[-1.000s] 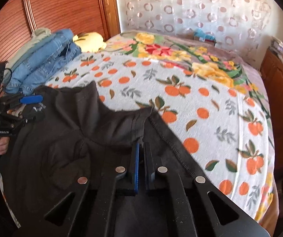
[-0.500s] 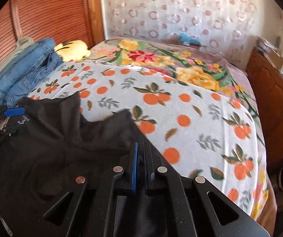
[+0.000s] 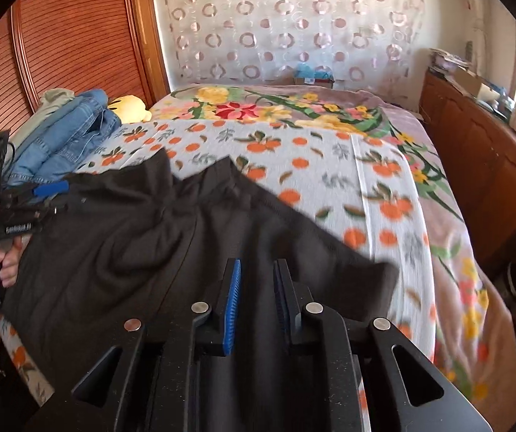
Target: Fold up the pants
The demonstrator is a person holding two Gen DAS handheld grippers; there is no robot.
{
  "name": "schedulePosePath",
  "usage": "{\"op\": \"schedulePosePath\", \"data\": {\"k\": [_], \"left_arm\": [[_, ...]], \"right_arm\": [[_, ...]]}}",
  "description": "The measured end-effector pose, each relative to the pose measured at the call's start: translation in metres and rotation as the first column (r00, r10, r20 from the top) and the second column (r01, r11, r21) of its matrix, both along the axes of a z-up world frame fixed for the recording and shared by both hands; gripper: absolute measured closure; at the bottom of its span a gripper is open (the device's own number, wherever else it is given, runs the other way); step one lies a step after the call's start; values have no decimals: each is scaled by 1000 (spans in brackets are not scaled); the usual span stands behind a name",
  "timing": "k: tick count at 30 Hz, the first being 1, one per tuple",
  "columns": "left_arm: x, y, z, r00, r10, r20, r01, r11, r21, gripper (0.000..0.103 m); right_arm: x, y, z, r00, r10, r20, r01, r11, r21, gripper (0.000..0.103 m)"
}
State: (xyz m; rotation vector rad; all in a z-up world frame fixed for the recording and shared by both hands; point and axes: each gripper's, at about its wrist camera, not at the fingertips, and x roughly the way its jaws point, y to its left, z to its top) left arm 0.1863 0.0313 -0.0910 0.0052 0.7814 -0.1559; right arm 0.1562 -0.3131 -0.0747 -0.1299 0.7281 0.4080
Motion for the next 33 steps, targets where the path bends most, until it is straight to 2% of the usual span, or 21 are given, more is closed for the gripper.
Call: {"op": "schedulePosePath", "data": {"k": [9, 15, 18, 20, 22, 24, 29, 33], "left_arm": [[-51, 5, 27, 996, 11, 87, -10, 1000, -9, 27], [-79, 8, 28, 996, 5, 94, -5, 1000, 4, 26], [-92, 11, 27, 996, 6, 83, -6, 1000, -5, 25], [-99, 12, 24, 997, 11, 73, -11, 1000, -6, 25], [-106, 13, 19, 998, 14, 55, -14, 1000, -3, 25], [-114, 14, 13, 999, 12, 40, -12, 1000, 2, 25], [-137, 15, 0, 1000, 8, 19, -8, 999, 38, 25], [-153, 19, -7, 1000, 9, 3, -9, 1000, 29, 25]], "right_arm": [[-59, -14, -3, 998, -63, 15, 63, 998, 28, 73], [-97, -18, -1, 996, -79, 45, 77, 996, 41, 72], [-107, -19, -2, 995, -84, 52, 82, 996, 33, 70], [-113, -23, -2, 994, -94, 60, 92, 995, 29, 65], [-119, -26, -3, 993, -106, 61, 104, 994, 29, 55], [-126, -31, -7, 992, -119, 52, 117, 993, 28, 51], [-143, -46, -18, 989, -147, 17, 146, 989, 37, 50], [-157, -54, -24, 989, -147, -17, 147, 989, 32, 50]]}}
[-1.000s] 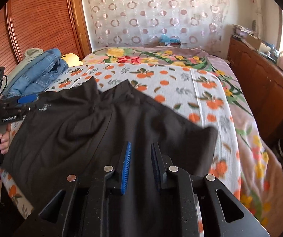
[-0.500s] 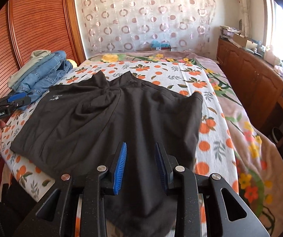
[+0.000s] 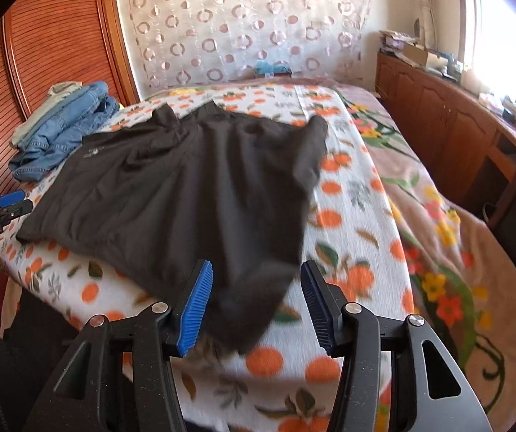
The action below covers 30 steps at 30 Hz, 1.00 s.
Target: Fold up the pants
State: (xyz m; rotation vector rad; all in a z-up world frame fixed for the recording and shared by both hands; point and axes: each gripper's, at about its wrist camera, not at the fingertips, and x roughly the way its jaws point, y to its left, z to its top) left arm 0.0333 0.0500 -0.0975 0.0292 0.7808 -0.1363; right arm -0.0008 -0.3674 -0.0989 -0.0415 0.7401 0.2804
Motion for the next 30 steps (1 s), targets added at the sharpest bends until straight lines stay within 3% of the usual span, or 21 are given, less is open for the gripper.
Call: {"op": "schedulePosePath", "data": {"k": [8, 14, 20, 25, 30], "left_arm": [[-15, 5, -15, 999, 10, -42, -12, 999, -47, 26], [-18, 3, -19, 998, -8, -55, 4, 997, -76, 43], [-20, 0, -19, 998, -28, -54, 22, 995, -99, 62], [-22, -4, -18, 997, -53, -50, 48, 993, -108, 84], [-25, 2, -11, 998, -48, -33, 43, 991, -123, 93]], "right_arm": [[-6, -6, -3, 999, -14, -33, 16, 999, 44, 50], [-7, -5, -4, 999, -15, -33, 17, 998, 61, 51], [-8, -4, -8, 999, -9, -32, 11, 999, 53, 65], [-7, -2, -10, 999, 14, -33, -13, 998, 54, 89], [-6, -7, -5, 999, 20, -34, -18, 998, 64, 94]]}}
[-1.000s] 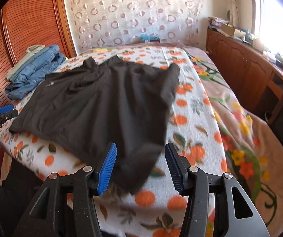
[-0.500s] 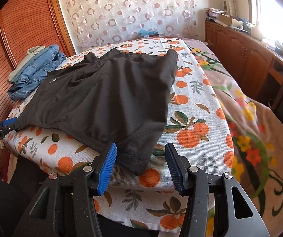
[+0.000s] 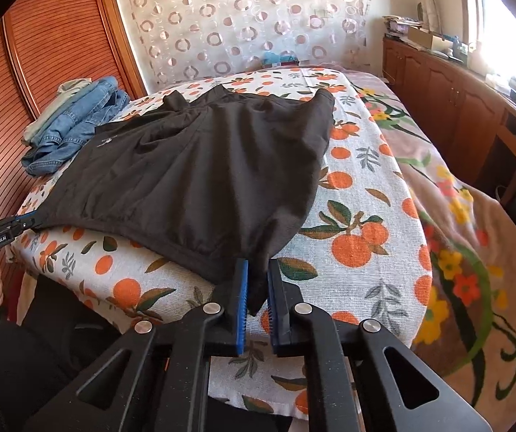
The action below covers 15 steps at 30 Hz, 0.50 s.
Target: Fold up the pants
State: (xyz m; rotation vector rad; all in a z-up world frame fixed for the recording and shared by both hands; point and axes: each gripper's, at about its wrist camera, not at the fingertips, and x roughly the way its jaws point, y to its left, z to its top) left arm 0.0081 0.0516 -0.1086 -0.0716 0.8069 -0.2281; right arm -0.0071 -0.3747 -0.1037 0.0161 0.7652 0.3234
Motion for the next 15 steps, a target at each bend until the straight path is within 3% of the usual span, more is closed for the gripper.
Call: {"op": "schedulePosePath", "data": {"k": [9, 15], "left_arm": [[-5, 3, 0, 1000, 8, -18, -8, 1000, 21, 93], [-3, 6, 5, 999, 36, -8, -36, 998, 44, 88]], "right_arm": [[-2, 4, 5, 1000, 24, 8, -24, 999, 22, 95], [10, 11, 24, 997, 29, 69, -34, 997, 63, 95]]}}
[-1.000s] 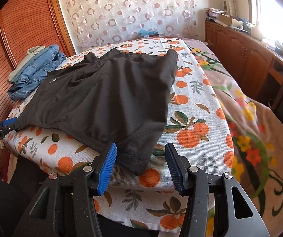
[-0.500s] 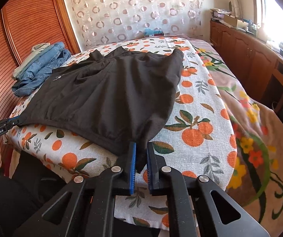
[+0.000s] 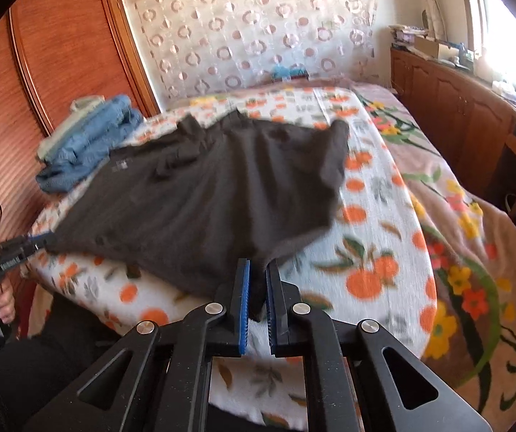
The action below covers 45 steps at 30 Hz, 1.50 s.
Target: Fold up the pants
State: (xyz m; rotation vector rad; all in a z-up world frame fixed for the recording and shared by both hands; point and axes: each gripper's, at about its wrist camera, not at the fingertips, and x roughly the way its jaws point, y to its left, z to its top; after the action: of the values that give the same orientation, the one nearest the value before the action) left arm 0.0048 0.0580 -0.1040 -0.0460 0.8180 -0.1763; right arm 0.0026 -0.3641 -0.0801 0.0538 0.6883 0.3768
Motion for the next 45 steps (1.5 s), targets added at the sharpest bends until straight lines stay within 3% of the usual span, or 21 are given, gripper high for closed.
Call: {"op": "schedulePosePath", "data": {"k": [4, 8, 10, 14, 25, 32, 39, 45], "left_arm": [[3, 11, 10, 999, 25, 30, -25, 1000, -16, 77], [9, 21, 18, 997, 53, 63, -52, 999, -16, 55], [13, 27, 22, 995, 68, 68, -66, 997, -28, 50], [23, 38, 24, 990, 104, 97, -103, 994, -22, 25], [23, 59, 29, 975, 171, 141, -175, 984, 19, 25], [18, 76, 28, 967, 213, 139, -216, 976, 9, 25], [15, 77, 26, 967, 219, 129, -222, 975, 8, 25], [15, 68, 25, 972, 200, 125, -203, 979, 12, 25]], "right_arm": [[13, 17, 15, 998, 41, 46, -41, 999, 11, 95], [26, 44, 22, 992, 104, 75, -106, 994, 11, 95], [33, 63, 24, 985, 148, 86, -149, 989, 12, 95], [47, 104, 23, 965, 240, 101, -242, 970, 3, 95], [81, 199, 0, 886, 461, 56, -462, 887, 7, 95], [84, 227, -8, 830, 556, 36, -557, 829, 39, 95], [98, 229, -26, 833, 553, -10, -552, 833, 20, 95], [101, 225, -25, 852, 523, -2, -523, 852, -11, 83]]}}
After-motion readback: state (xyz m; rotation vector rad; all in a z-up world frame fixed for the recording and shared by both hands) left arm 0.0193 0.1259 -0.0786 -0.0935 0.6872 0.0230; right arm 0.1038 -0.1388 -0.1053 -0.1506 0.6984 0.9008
